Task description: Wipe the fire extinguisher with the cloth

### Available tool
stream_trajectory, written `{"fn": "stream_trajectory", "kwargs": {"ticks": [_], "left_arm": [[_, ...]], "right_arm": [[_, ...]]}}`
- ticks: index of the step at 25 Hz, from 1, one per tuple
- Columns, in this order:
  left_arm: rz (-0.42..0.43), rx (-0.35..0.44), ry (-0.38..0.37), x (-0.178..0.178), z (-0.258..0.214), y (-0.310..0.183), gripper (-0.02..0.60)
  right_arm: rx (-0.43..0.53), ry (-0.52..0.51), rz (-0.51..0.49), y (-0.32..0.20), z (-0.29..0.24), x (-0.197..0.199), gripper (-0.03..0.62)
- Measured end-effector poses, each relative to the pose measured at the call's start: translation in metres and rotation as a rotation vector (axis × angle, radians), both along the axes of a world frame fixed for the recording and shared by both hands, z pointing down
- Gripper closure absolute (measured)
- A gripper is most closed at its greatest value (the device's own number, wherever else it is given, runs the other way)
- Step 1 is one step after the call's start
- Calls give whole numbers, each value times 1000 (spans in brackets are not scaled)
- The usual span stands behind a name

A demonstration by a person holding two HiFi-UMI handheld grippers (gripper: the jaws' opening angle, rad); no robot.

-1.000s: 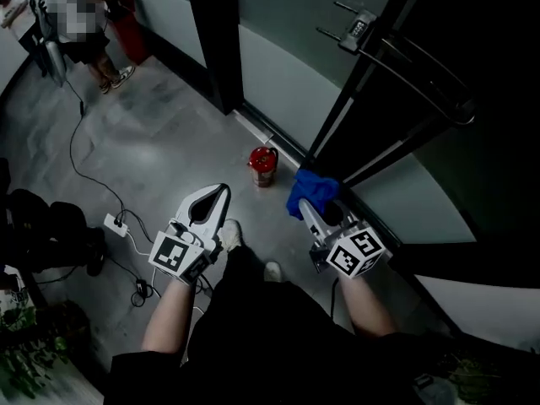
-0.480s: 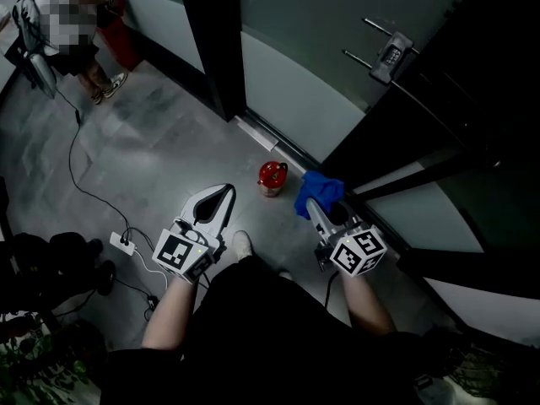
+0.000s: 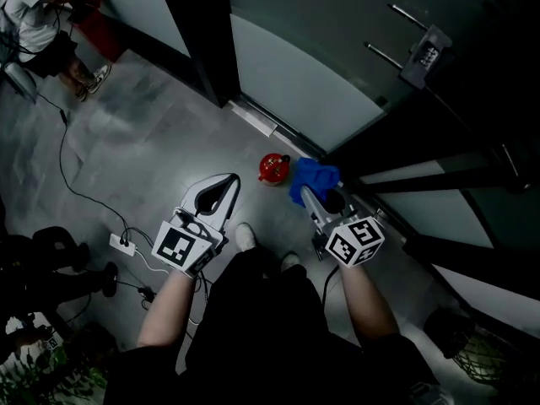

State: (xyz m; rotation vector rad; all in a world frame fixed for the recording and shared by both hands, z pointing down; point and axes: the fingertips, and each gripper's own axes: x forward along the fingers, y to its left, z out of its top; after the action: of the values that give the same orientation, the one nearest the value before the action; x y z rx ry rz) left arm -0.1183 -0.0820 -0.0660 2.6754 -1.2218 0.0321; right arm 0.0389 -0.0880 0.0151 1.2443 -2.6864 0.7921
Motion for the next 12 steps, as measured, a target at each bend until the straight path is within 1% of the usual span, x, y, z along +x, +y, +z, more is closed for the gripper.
{"fn": "stream_trajectory", "kwargs": {"ticks": [3, 5, 8, 12], "left_arm": [[-5, -16, 11, 4, 43, -1, 575], [-8, -18, 18, 5, 82, -4, 575], [7, 9, 21, 12, 144, -8, 575], [32, 43, -15, 15, 243, -6, 575]], "right_arm": [[-50, 47, -5, -7, 54, 13, 459], [-57, 68, -17, -10, 92, 21, 459], [-54, 88, -32, -17, 158, 33, 459], [-41, 148, -47, -30, 267, 39, 459]]}}
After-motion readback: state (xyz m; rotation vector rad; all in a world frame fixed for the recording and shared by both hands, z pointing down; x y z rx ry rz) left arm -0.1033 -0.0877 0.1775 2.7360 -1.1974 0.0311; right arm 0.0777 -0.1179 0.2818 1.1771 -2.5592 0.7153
